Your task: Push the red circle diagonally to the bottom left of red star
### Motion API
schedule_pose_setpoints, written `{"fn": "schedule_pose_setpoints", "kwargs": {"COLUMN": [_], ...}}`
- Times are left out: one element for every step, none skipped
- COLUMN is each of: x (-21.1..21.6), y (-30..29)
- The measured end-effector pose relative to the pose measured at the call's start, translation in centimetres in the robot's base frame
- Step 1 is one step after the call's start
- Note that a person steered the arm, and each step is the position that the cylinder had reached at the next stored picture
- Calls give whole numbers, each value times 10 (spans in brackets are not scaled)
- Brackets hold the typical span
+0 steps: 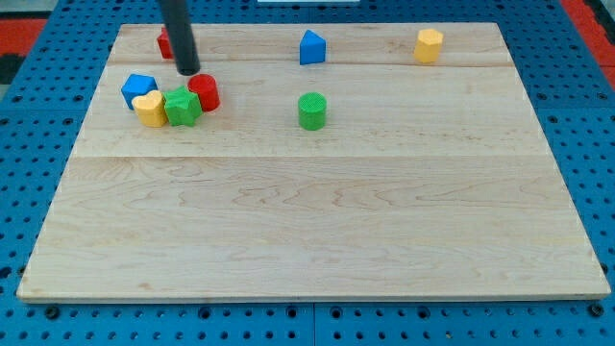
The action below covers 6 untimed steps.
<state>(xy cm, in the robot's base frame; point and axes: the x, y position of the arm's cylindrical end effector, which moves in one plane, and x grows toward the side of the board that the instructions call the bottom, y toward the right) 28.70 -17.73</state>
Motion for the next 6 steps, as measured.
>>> {"fn": "schedule_pose_setpoints", "kwargs": {"x": [17,23,48,79,109,150], "y": [2,31,51,85,143,153]}}
